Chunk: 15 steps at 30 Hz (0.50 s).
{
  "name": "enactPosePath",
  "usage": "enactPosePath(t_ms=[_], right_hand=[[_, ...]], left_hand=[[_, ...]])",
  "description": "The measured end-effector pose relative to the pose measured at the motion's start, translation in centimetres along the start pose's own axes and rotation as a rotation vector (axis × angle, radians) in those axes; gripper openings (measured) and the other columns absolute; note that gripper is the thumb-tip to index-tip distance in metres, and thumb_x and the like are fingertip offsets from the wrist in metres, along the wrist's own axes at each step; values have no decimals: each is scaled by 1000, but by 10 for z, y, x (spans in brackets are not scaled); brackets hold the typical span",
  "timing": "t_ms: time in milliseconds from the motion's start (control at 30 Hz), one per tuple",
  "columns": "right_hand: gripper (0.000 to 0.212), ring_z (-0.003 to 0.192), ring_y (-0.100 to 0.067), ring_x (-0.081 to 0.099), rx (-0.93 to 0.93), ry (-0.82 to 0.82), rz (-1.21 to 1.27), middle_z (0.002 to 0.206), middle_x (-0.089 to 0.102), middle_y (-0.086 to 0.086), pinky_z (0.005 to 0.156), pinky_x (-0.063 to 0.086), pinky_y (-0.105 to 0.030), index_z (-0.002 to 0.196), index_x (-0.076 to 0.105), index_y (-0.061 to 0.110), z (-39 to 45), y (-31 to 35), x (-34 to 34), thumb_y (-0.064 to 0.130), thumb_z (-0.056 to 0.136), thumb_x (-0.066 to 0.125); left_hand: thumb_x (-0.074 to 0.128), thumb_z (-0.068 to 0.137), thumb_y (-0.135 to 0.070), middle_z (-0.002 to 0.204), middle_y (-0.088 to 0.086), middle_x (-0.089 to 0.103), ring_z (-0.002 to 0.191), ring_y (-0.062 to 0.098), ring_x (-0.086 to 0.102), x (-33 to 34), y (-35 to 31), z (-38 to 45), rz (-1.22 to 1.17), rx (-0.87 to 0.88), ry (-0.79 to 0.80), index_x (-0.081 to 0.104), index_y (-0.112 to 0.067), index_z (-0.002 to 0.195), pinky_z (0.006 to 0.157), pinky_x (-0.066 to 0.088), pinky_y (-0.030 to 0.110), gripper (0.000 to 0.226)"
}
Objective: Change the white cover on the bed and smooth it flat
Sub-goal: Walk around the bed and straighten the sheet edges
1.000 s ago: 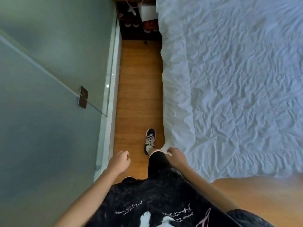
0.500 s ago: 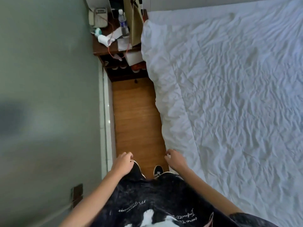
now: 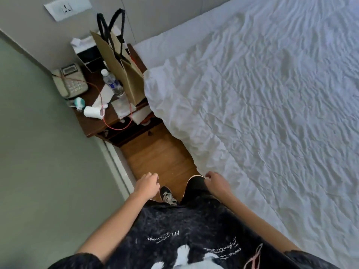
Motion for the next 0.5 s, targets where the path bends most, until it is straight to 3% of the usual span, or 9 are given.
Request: enactPosePath(t_ms=[167,500], right_hand=[[34,116,-25,54,96,-52,122,128,57,-7,94,44,-35,126,58,16,67,40,-39,28,95,49],[33,116,-25,53,328,-84,312,129,57,-8,89,43,-33,127,56,14,217,69,-116,26,97,47]], left_hand=[[40,99,-27,131,4,52,119,22,48,-89,4,95,129,84,34,51,-19,129,96,43,36,33],[42,98,-25,127,8,54,114,27,52,-229,-60,280,254,221,135,53,-14,125,87,47,38,32]])
Point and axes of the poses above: each hand's wrist, its own z-axis towards the middle knuckle, its own x-axis out of the palm, y = z × x, the point moved 1 cm from there along z, towards the middle knuckle
